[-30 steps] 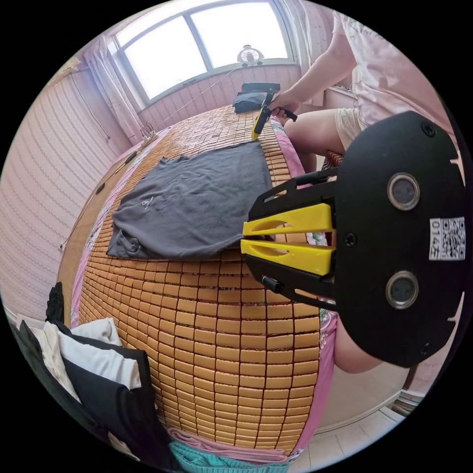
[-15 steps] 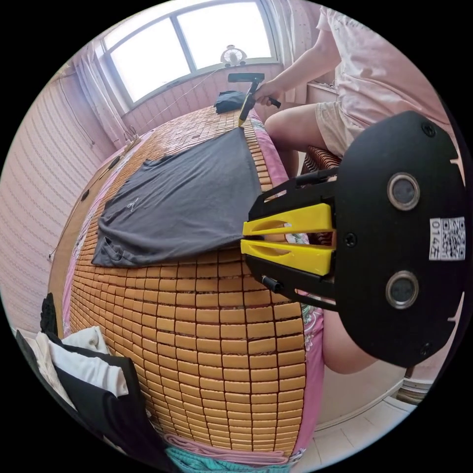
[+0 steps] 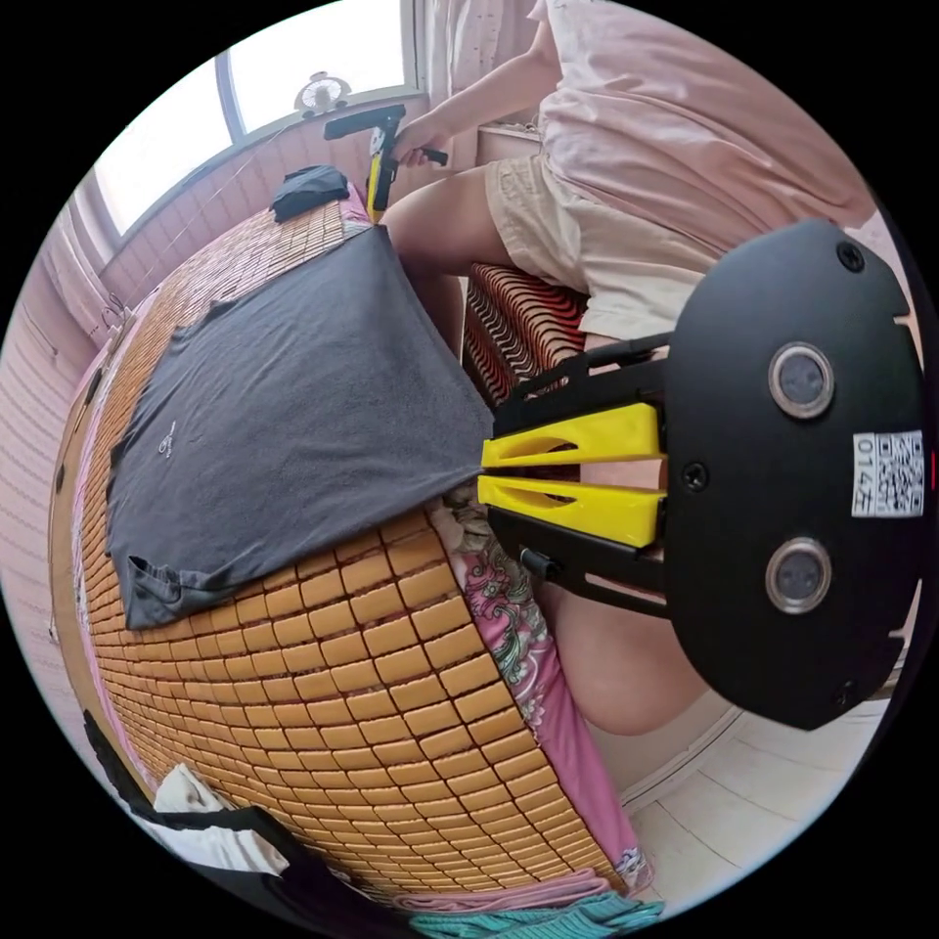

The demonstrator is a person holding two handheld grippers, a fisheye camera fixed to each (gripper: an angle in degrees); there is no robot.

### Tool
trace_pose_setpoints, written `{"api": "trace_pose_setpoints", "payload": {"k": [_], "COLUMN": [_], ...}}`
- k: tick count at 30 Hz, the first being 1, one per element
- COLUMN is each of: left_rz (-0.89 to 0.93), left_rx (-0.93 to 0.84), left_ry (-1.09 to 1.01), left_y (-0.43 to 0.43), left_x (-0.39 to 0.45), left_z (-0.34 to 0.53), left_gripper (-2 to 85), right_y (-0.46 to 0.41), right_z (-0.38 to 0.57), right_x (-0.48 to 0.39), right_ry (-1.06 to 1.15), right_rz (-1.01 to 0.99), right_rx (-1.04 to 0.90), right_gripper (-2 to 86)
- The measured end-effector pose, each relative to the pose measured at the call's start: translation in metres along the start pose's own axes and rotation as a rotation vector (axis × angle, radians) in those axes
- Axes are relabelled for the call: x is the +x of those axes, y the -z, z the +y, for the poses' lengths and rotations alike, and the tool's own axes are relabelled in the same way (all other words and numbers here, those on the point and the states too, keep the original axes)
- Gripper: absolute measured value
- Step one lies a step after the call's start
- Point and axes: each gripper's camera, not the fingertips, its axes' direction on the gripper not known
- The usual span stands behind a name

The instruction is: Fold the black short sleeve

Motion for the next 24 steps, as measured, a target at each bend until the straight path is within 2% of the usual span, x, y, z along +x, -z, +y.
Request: {"api": "trace_pose_setpoints", "payload": {"k": [5, 10, 15, 18, 24], "left_rz": [0.032, 0.010, -0.164, -0.209, -0.200], "left_rx": [-0.003, 0.036, 0.185, 0.299, 0.395], "left_ry": [0.033, 0.025, -0.014, -0.025, -0.005], "left_y": [-0.006, 0.019, 0.049, 0.050, 0.030], "left_x": [-0.016, -0.027, -0.035, -0.044, -0.074], "left_z": [0.024, 0.048, 0.044, 0.019, -0.036], "left_gripper": [0.3, 0.9, 0.9, 0.8, 2.1], "right_y": [-0.030, -0.016, -0.023, -0.051, -0.123], "right_z": [0.002, -0.030, -0.152, -0.241, -0.381], "right_x": [0.024, 0.024, -0.038, -0.081, -0.127], "right_ry": [0.014, 0.126, 0.388, 0.490, 0.478], "right_rz": [0.092, 0.077, -0.041, -0.158, -0.104], "right_rx": [-0.060, 0.097, 0.270, 0.259, 0.231], "right_gripper": [0.5, 3.0, 5.7, 6.2, 11.5]}}
